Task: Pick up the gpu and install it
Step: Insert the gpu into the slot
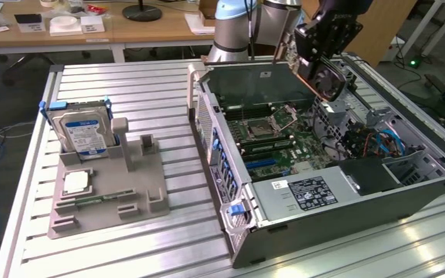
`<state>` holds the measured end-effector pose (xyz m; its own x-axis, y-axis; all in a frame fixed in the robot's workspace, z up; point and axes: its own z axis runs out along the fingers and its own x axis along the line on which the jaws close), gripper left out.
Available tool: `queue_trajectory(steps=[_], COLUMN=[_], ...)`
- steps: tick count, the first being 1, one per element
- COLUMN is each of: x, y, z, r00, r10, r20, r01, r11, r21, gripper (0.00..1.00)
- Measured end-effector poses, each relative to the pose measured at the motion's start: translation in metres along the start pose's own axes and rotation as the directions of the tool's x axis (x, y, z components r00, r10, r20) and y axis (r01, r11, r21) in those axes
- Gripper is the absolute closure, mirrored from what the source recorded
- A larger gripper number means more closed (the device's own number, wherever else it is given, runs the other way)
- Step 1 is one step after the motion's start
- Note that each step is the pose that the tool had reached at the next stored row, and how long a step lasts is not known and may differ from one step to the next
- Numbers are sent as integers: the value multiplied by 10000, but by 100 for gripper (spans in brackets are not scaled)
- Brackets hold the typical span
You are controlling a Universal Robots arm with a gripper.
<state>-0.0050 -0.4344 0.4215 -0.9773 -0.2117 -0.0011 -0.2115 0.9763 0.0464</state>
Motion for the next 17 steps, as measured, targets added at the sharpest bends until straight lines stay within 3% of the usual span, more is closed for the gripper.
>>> queue_trajectory(steps=[4, 9, 14, 17], x=[0, 0, 0, 1], y=[0, -1, -2, -2], z=[1, 1, 2, 3], r00=[9984, 9904, 9756, 9632], r10=[-556, -1383, -2194, -2687], r20=[-26, -64, -97, -104], r01=[556, 1383, 2194, 2687], r11=[9985, 9904, 9756, 9632], r21=[-2, -6, -12, -12], gripper=[72, 72, 72, 72])
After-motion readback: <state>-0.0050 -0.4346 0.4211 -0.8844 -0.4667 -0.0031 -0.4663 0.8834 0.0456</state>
